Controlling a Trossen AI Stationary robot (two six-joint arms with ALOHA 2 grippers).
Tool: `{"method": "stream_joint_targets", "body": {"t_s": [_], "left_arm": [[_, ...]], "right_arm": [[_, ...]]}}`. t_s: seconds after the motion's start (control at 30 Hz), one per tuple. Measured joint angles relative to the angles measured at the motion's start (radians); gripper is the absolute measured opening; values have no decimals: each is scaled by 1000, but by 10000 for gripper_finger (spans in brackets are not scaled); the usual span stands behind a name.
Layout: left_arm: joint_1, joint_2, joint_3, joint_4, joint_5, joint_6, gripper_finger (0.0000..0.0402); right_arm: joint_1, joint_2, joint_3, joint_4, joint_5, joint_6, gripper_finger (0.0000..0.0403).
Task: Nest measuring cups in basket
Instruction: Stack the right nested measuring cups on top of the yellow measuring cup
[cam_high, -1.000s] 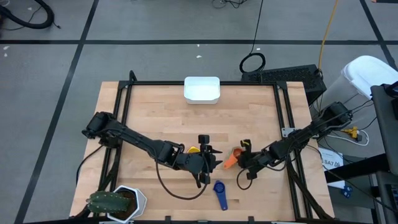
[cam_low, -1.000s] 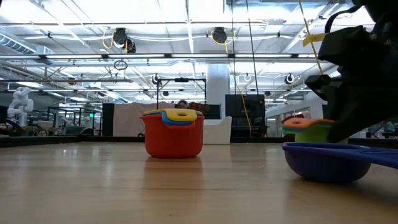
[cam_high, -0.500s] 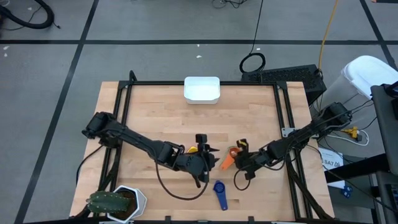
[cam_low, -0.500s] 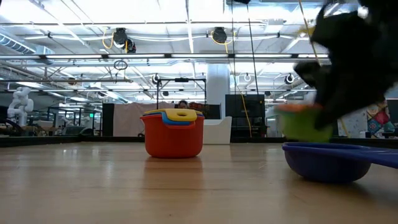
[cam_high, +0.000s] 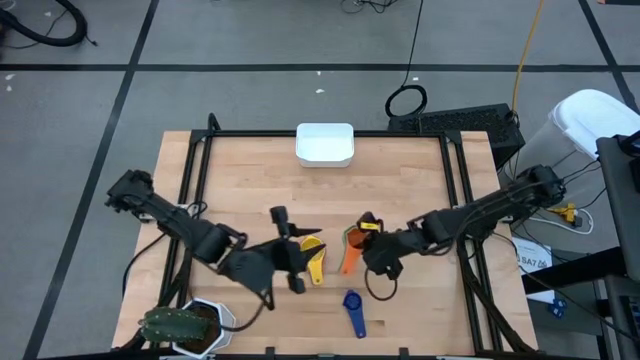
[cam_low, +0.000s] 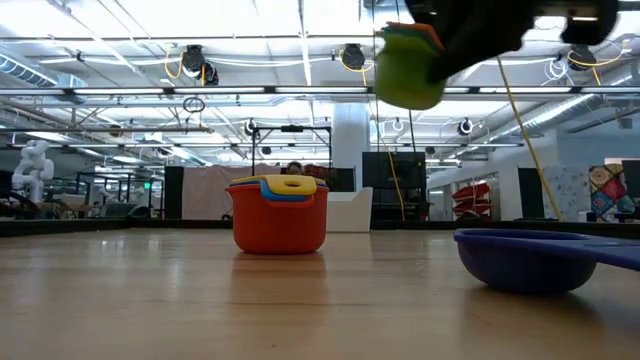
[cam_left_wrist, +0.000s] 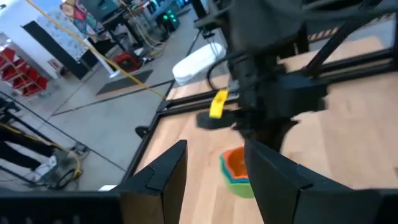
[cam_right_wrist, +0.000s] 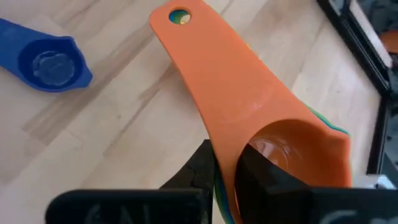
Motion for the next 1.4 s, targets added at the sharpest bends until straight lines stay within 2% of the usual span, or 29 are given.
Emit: {"method": "stream_joint_targets", "body": {"t_s": [0.23,0.4,0.7,1.07,1.4], "left_arm": [[-55,-40,0,-106,-54,-92,163],[-92,-38,0,-190,-128,-184,163],[-133,-38,0,-307,-154,-332,163],[-158,-38,0,-286,-154,-413,163],[-158,-38,0,-237,-150,-393,163]], "right_arm": [[-71,158,154,-126,-123,-124,20],[-99,276,259,-142,-186,-185,20],[-126,432,446,-163,-285,-282,20],[-154,501,483,-161,-313,-351,19],[-192,506,483,-114,-407,-368,19]]}}
